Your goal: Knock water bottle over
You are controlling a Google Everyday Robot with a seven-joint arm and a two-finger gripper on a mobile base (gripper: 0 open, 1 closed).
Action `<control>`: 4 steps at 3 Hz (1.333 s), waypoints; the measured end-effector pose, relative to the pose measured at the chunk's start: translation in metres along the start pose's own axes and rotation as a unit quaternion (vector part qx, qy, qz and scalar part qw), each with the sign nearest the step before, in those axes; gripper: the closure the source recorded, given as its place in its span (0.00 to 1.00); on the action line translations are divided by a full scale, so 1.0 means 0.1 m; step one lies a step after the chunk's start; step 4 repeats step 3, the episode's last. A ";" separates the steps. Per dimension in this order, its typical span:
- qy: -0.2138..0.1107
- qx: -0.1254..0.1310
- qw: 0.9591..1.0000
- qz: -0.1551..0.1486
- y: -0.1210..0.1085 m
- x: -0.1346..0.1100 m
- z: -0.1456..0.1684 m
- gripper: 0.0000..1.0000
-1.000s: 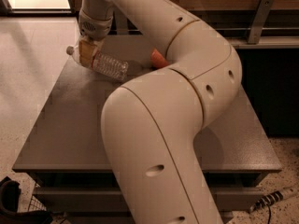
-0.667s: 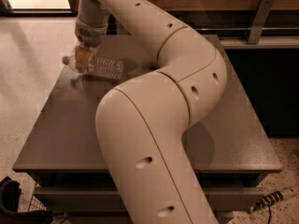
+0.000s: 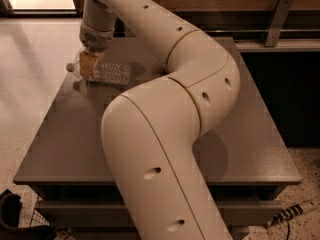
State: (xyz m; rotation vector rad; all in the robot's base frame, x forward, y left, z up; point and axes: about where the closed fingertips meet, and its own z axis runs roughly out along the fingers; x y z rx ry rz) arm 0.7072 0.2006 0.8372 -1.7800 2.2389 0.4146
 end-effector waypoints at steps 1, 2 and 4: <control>0.000 -0.001 1.000 0.000 0.00 -0.01 0.04 0.28; 0.001 -0.002 1.000 0.000 -0.01 -0.02 0.09 0.00; 0.001 -0.003 1.000 0.000 -0.01 -0.02 0.10 0.00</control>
Offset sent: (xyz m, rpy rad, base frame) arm 0.0005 0.0020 -0.0030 0.0001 0.0015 0.0009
